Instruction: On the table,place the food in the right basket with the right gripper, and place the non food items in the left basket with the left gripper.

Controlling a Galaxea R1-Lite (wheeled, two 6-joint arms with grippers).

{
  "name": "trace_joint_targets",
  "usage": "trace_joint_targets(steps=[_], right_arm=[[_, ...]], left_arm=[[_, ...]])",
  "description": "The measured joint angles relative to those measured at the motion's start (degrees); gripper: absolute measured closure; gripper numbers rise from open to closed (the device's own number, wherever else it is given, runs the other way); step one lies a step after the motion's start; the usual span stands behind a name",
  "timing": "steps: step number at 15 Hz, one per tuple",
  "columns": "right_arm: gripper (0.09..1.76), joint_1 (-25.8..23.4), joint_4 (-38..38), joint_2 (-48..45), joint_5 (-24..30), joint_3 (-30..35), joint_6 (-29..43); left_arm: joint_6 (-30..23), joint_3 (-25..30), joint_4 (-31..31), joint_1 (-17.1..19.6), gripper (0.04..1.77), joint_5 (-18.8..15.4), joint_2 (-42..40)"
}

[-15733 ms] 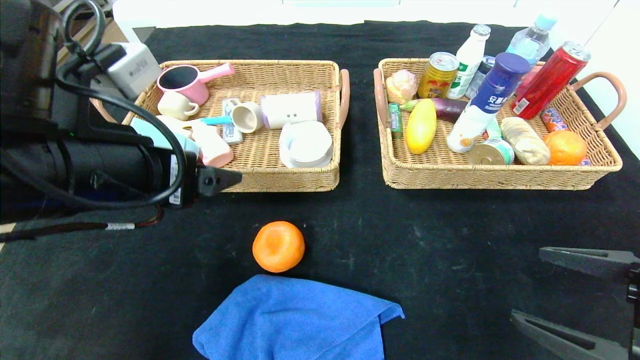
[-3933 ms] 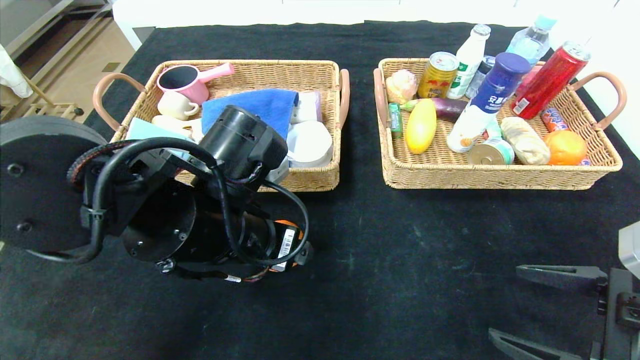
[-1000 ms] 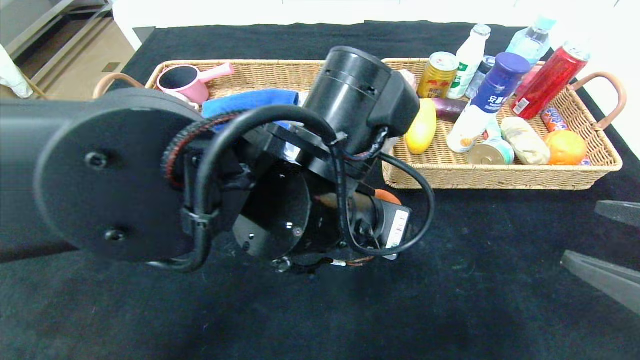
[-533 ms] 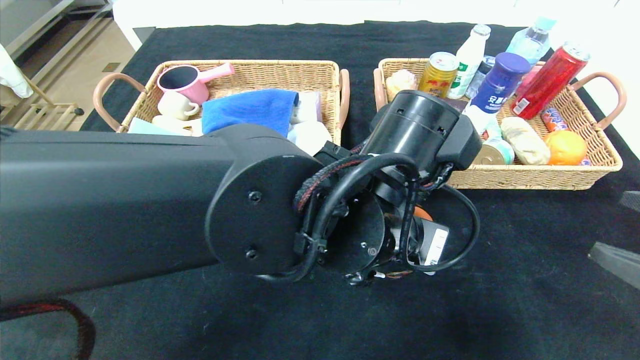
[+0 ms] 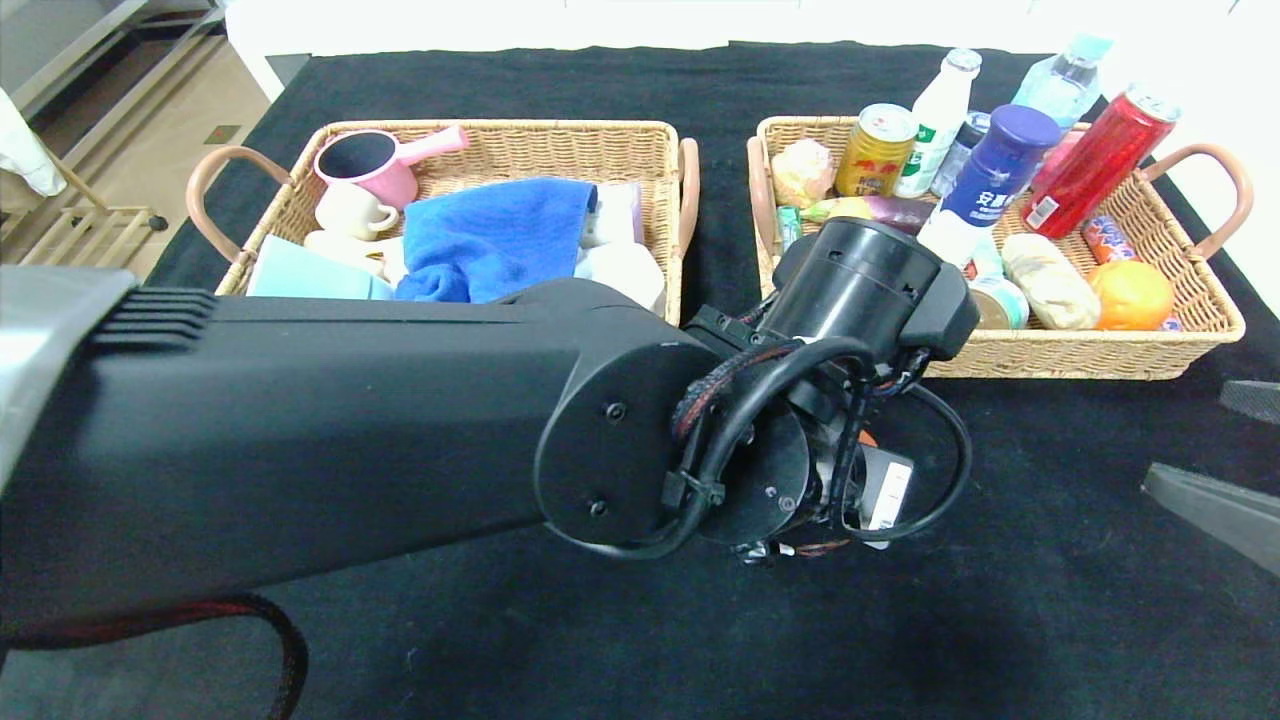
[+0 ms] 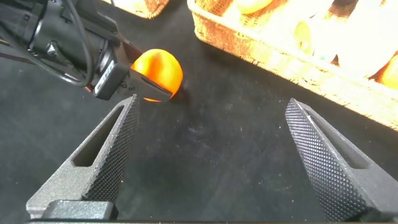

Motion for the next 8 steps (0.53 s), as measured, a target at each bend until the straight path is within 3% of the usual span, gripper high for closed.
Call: trace_joint_targets(steps=[8], right_arm=[[0.14,-1.4,-0.3,3.0,0.0,0.1,-0.2]], left_arm=[[-1.2,-0.8,0.3,0.8,0.65,0.0,1.5]])
